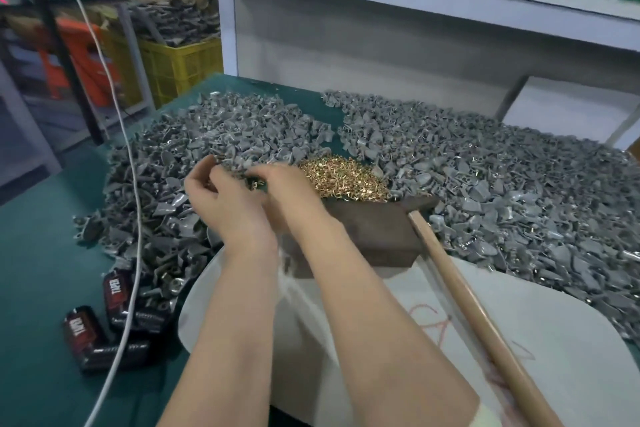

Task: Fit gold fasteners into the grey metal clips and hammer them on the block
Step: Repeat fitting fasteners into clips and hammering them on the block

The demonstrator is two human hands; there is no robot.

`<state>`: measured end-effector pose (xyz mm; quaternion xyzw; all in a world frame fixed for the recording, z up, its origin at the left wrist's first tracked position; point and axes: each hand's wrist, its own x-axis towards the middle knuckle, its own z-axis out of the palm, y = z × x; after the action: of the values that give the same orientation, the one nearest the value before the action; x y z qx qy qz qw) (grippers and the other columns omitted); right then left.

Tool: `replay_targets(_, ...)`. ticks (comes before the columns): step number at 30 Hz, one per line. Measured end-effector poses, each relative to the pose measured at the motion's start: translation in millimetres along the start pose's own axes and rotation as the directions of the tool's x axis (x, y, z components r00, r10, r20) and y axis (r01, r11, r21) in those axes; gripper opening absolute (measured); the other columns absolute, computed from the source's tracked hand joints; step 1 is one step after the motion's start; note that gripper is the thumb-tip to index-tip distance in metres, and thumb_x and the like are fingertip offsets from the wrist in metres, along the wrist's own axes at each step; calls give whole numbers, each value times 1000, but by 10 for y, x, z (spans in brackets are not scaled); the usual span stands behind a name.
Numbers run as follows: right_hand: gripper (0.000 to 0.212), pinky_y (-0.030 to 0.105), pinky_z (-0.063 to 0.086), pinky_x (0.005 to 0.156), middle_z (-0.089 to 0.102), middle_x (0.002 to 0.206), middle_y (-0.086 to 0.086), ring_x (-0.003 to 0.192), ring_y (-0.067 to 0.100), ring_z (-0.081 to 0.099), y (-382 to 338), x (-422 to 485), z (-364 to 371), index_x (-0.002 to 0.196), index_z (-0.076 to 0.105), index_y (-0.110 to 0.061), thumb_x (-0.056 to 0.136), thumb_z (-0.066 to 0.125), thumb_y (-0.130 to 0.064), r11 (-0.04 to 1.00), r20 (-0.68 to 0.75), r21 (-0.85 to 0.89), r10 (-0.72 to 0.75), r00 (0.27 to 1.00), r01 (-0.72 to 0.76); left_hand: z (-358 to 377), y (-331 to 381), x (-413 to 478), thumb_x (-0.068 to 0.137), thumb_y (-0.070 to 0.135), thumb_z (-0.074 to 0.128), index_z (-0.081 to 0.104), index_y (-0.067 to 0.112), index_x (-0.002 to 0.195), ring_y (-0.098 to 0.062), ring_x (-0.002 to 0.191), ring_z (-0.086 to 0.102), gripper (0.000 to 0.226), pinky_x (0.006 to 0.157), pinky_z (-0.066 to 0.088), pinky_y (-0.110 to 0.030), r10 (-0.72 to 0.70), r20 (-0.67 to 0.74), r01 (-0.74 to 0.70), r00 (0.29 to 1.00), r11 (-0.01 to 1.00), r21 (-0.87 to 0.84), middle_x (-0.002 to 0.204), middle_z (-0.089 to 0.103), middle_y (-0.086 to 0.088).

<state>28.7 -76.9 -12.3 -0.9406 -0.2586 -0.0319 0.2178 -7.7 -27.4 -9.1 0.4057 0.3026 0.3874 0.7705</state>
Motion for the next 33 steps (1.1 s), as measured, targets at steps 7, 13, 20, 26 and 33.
replay_targets(7, 19, 40, 39, 89, 63, 110, 9, 104, 28, 55, -106, 250, 293, 108, 56, -12, 95, 48, -24, 999, 15, -2, 54, 998, -54, -24, -31, 64, 95, 2, 37, 50, 11, 105, 9, 73, 55, 19, 62, 40, -2, -14, -7, 14, 1000, 999, -47, 92, 52, 10)
replay_targets(13, 16, 35, 39, 75, 64, 99, 9, 93, 29, 57, -89, 258, 265, 95, 57, -10, 93, 50, -25, 989, -5, 108, 106, 994, -105, -11, -69, 58, 94, 3, 39, 49, 15, 103, 14, 67, 54, 18, 57, 40, -1, -60, 4, 60, 998, 998, -26, 91, 50, 11)
replay_targets(20, 19, 34, 42, 75, 60, 107, 14, 98, 30, 55, -90, 333, 327, 107, 59, -9, 93, 48, -16, 1000, 60, 10, 22, 998, -22, -36, -70, 120, 93, 4, 41, 51, 17, 103, 4, 75, 51, 19, 57, 37, -2, -3, -43, 2, 999, 1000, -5, 92, 53, 12)
replay_targets(26, 18, 32, 49, 86, 65, 108, 7, 93, 18, 60, 26, 260, 74, 108, 61, -11, 92, 54, -6, 946, -88, 288, 181, 980, -149, -35, -75, 70, 92, 6, 43, 53, 24, 104, 9, 69, 50, 23, 56, 35, -1, -14, 37, 12, 999, 998, 56, 109, 56, 4)
replay_targets(33, 18, 37, 50, 91, 67, 94, 0, 91, 15, 64, 359, -246, -649, 88, 58, -25, 85, 66, -9, 861, 21, 492, 133, 991, -126, 20, -123, -129, 96, 15, 54, 61, 18, 101, -12, 88, 65, 9, 78, 52, -19, -139, 535, 8, 833, 971, 240, 94, 67, -2)
